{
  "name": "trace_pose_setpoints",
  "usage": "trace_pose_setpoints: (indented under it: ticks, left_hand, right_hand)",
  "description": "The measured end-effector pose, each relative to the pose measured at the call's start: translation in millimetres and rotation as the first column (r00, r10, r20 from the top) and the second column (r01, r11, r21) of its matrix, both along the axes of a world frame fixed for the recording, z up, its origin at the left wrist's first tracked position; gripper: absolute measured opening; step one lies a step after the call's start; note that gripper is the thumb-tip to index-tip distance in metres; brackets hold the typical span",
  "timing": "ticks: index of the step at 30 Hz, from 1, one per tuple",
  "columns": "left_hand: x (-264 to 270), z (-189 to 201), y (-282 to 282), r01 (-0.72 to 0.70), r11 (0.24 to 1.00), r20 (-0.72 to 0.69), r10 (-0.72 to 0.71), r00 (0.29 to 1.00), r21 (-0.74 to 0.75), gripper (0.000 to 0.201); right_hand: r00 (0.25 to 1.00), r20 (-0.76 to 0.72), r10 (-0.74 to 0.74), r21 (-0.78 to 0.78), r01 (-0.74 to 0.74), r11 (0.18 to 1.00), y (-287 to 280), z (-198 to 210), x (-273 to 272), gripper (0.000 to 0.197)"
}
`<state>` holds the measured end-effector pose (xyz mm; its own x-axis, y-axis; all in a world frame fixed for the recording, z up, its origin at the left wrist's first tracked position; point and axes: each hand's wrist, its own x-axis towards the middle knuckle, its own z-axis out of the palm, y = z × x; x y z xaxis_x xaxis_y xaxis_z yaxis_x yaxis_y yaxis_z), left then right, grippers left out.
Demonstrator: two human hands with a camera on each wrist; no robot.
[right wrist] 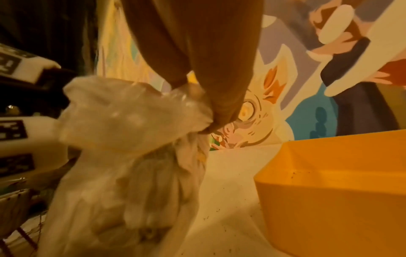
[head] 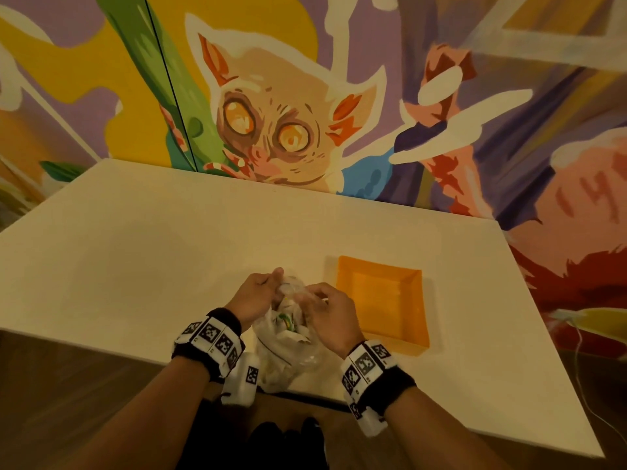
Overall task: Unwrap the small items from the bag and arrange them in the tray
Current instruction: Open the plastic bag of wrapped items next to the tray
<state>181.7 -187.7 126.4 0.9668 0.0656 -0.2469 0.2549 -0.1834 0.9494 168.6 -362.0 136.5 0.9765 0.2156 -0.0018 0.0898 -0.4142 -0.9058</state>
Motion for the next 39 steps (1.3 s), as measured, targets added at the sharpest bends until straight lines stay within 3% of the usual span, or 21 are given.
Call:
trace_pose_setpoints:
  ticks: [1,3,4,6,8,12,14,16,18,21,26,33,36,39]
  left_hand:
    - [0,1,-2,0.000,1.000,-0.010,0.000,1.000,-0.005,0.054]
    - [-5,4,-7,0.004,0.999,0.009,-0.004,1.000,-0.037,0.050]
    - [-8,7,-10,0.010,0.998,0.039,-0.008,0.999,-0.057,0.042]
    - [-13,12,-12,0.038,0.999,0.108,-0.036,0.993,-0.018,0.028]
    - [-14,13,-12,0.032,0.999,0.141,-0.036,0.989,0.030,0.022]
    - [-1,-3,-3,-0.109,0.983,0.080,0.098,0.992,0.146,0.019]
    - [-1,-7,2,-0.099,0.957,-0.007,0.105,0.994,0.272,0.028]
    - [-6,-9,5,-0.035,0.921,-0.105,0.082,0.991,0.387,0.035]
    - [-12,-15,10,-0.031,0.892,-0.179,0.124,0.976,0.451,0.039]
    - [-17,-14,13,-0.048,0.878,-0.272,0.199,0.941,0.476,0.041]
    - [-22,4,4,0.036,0.902,-0.342,0.126,0.931,0.429,0.037]
    - [-26,-2,9,0.025,0.936,-0.407,0.129,0.904,0.352,0.022]
    - [-28,-4,11,-0.097,0.962,-0.376,0.192,0.907,0.257,0.016]
    - [-29,-3,8,-0.272,0.958,-0.296,0.286,0.911,0.086,0.023]
  right_hand:
    - [0.999,0.044,-0.017,-0.037,0.018,0.999,0,-6,3,0.008]
    - [0.999,0.015,-0.030,-0.087,0.031,0.996,2,-14,8,0.024]
    - [0.998,-0.061,-0.034,-0.045,0.031,0.998,3,-16,11,0.031]
    - [0.953,-0.301,-0.038,0.190,0.099,0.977,6,-13,16,0.045]
    - [0.862,-0.508,-0.005,0.389,0.235,0.891,7,-6,21,0.045]
    - [0.791,-0.610,-0.031,0.361,0.313,0.879,10,-16,30,0.050]
    - [0.781,-0.616,-0.105,0.276,0.338,0.900,11,-21,34,0.039]
    - [0.826,-0.538,-0.169,0.139,0.284,0.949,8,-22,34,0.028]
    - [0.891,-0.420,-0.170,-0.083,0.149,0.985,4,-18,31,0.038]
    - [0.943,-0.305,-0.131,-0.355,0.015,0.935,0,-9,21,0.054]
    - [0.987,-0.146,-0.059,-0.617,-0.045,0.785,-3,3,5,0.044]
    - [0.960,-0.201,-0.194,-0.572,0.045,0.819,-3,0,-6,0.039]
    - [0.927,-0.293,-0.234,-0.433,0.090,0.897,-5,-6,-3,0.032]
    - [0.901,-0.326,-0.285,-0.306,0.185,0.934,-7,-5,1,0.027]
